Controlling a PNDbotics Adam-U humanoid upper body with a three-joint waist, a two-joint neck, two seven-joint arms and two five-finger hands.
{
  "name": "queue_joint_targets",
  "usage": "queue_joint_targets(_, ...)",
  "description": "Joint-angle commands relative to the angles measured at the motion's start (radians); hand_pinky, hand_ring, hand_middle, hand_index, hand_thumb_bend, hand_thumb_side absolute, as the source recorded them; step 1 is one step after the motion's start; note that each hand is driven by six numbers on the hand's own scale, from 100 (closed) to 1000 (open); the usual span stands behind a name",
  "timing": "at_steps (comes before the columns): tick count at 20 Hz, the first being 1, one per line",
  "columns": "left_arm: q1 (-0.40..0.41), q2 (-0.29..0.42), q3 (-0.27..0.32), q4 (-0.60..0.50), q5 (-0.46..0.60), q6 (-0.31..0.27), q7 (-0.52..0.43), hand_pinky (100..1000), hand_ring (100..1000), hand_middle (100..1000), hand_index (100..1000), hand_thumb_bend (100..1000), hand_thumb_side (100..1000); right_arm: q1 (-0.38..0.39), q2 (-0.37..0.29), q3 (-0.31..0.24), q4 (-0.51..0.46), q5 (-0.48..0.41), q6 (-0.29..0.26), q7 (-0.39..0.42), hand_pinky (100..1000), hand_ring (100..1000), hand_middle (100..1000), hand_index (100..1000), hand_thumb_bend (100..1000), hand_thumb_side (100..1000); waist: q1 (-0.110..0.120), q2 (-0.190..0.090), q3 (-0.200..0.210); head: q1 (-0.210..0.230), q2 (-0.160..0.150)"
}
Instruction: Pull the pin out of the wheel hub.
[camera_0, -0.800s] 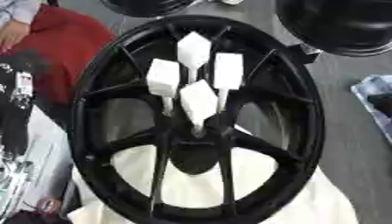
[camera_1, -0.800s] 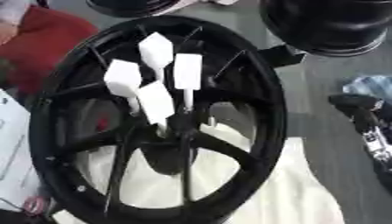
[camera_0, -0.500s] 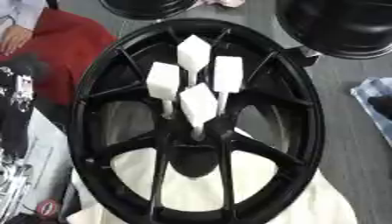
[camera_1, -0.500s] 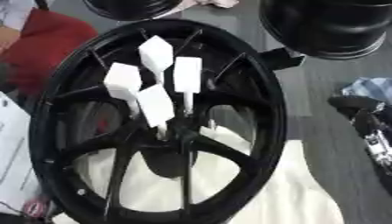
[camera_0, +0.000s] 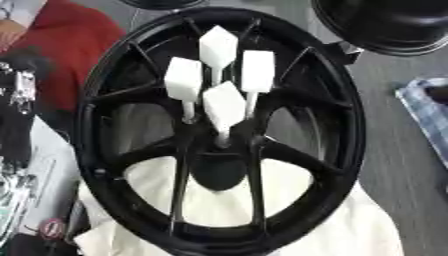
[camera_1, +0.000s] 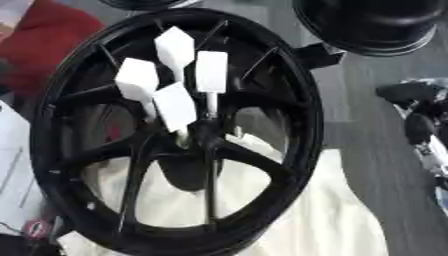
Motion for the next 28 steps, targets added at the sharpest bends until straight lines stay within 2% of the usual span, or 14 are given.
queue_joint_targets(1, 0.002, 0.032, 0.000, -0.016, 0.001, -0.001, -0.007, 865, 732, 646, 787, 100, 708, -0.039, -0.154, 0.005, -0.021, 0.012, -0.069, 0.044, 915, 849, 743, 788, 100, 418, -0.001, -0.026, -0.003, -0.002, 0.012)
queue_joint_targets(7, 0.004, 0.044, -0.003, -0.015, -0.001, 0.001, -0.014, 864, 733, 646, 786, 100, 708, -0.131, -0.349, 0.034, -0.021, 0.026, -0.143, 0.075, 890, 831, 734, 784, 100, 381, -0.015, -0.031, 0.007, -0.012, 0.015)
queue_joint_targets(9, 0.005, 0.047, -0.004, -0.015, -0.001, 0.001, -0.015, 864, 734, 646, 786, 100, 708, -0.165, -0.390, 0.052, -0.021, 0.029, -0.162, 0.076, 886, 828, 733, 784, 100, 379, -0.019, -0.031, 0.010, -0.013, 0.014)
queue_joint_targets(14, 0.003, 0.057, -0.010, -0.013, -0.001, 0.001, -0.019, 864, 734, 646, 786, 100, 706, -0.269, -0.456, 0.116, -0.021, 0.040, -0.153, 0.116, 881, 824, 731, 781, 100, 393, -0.026, -0.036, 0.017, -0.025, 0.018)
queue_joint_targets(17, 0.000, 0.059, -0.017, -0.011, 0.001, 0.001, -0.025, 864, 734, 646, 786, 100, 707, -0.359, -0.443, 0.163, -0.021, 0.039, -0.152, 0.170, 878, 822, 731, 781, 100, 381, -0.030, -0.039, 0.022, -0.039, 0.017)
queue_joint_targets(23, -0.001, 0.062, -0.023, -0.009, 0.003, 0.000, -0.033, 863, 735, 647, 786, 100, 708, -0.553, -0.339, 0.239, -0.021, 0.029, -0.102, 0.259, 875, 821, 734, 783, 100, 353, -0.038, -0.044, 0.034, -0.058, 0.018)
queue_joint_targets(28, 0.000, 0.065, -0.024, -0.008, 0.003, 0.000, -0.035, 863, 735, 647, 786, 100, 710, -0.656, -0.261, 0.278, -0.021, 0.042, -0.059, 0.305, 872, 821, 736, 786, 100, 354, -0.046, -0.044, 0.041, -0.071, 0.019)
